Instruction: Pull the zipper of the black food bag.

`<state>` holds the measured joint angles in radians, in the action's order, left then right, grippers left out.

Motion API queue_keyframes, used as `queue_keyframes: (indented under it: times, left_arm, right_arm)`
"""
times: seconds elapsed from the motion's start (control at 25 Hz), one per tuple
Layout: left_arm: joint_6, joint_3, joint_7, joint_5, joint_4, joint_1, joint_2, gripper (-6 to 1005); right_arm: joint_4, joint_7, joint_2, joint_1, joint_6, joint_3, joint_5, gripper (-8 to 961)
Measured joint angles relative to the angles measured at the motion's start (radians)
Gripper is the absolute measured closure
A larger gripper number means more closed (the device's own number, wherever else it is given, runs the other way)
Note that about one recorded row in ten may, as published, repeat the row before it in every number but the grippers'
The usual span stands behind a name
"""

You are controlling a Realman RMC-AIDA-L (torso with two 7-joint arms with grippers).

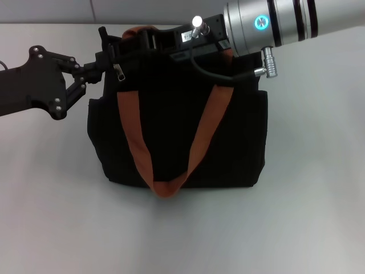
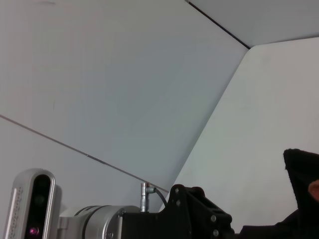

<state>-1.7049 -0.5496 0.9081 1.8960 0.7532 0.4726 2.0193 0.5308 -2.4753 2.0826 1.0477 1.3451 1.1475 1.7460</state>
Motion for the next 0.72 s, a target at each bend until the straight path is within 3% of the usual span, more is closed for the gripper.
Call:
queue_keyframes:
  times: [0.4,0.52,0.72]
  left_arm:
    - [-0.005,0.0,0.001,0.0,0.0,0.0,0.001,968]
    - [-0.007,0.0,0.001,0.0,0.0,0.0,0.001,969]
    - [-0.007,0.0,0.003,0.0,0.0,0.0,0.001,969]
  right_arm:
    - [0.0,0.0,-0.001,0.003,-0.005,0.01,0.017,601]
    - [0.0,0.002,-0.001,0.003,-0.005,0.011,0.017,812]
    - [0.0,0.006,0.0,-0.001,-0.011,0.011,0.018,813]
